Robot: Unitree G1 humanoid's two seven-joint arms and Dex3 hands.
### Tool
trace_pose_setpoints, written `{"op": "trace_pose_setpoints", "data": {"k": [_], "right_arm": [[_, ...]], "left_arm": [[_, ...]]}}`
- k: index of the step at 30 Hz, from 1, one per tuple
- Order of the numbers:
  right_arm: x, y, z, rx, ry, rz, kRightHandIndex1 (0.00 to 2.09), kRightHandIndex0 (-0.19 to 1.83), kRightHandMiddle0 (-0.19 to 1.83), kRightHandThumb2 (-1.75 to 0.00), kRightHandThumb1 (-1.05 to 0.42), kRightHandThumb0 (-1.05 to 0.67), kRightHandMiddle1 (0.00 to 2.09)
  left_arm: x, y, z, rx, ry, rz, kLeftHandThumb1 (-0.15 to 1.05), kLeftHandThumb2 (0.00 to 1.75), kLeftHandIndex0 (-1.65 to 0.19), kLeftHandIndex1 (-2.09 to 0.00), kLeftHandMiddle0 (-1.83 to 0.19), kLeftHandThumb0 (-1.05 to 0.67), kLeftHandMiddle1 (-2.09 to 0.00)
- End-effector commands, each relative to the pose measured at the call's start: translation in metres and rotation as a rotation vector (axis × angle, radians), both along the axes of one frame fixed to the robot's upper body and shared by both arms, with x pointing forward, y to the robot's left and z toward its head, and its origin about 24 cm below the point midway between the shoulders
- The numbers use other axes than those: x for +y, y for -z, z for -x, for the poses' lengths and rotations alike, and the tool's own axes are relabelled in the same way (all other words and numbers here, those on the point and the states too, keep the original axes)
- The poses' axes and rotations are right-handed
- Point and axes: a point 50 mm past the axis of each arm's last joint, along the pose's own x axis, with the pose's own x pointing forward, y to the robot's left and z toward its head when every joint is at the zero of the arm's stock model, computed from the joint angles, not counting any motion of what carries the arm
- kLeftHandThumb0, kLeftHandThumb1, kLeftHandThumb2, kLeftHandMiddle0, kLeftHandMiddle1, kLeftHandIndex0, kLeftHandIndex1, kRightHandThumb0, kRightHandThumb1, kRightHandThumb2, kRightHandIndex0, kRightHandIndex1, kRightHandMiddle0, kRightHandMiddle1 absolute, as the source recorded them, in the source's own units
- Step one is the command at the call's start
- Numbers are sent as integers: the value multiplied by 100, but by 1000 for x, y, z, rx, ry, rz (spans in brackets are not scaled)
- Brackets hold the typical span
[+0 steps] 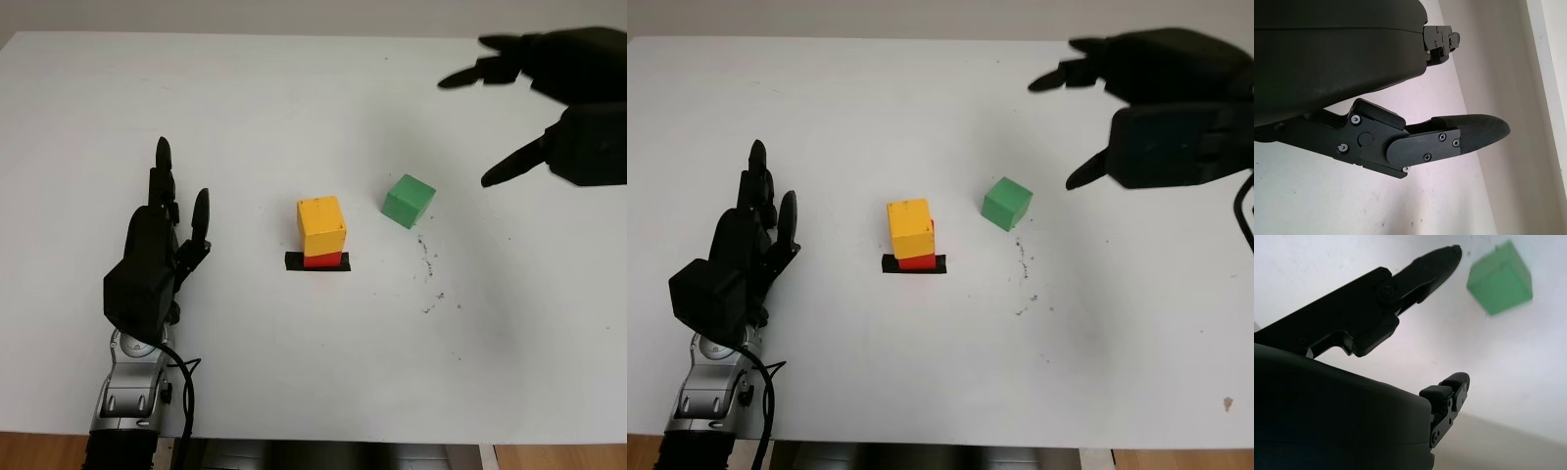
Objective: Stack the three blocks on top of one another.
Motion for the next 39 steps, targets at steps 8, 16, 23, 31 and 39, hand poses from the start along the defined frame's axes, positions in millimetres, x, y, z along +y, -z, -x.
{"op": "trace_pose_setpoints", "data": {"k": [8, 16, 23, 31, 39], "right_arm": [[13, 32, -8, -22, -126, 188, 7, 12, 44, -6, -78, -66, 14], [15, 53, -13, -113, -195, 99, 6, 13, 43, -5, -79, -57, 10], [12, 57, -13, -170, -213, 94, 5, 12, 42, -6, -79, -56, 8], [10, 60, -14, -149, -215, 122, 6, 15, 50, -5, -78, -52, 11], [12, 68, -15, -126, -220, 125, 7, 17, 59, -5, -77, -49, 12]], "left_arm": [[-2, -1, 0, -11, 8, 4, 105, 61, 13, -5, 16, -81, -5], [-1, 0, 2, -11, -8, -2, 105, 60, 12, -6, 15, -80, -6], [1, 2, 3, -7, -11, 3, 105, 60, 10, -6, 14, -80, -6], [2, 1, 5, -15, -18, -29, 105, 61, 10, -6, 13, -81, -5], [4, 1, 7, -6, -21, -31, 105, 61, 9, -6, 14, -82, -5]]}}
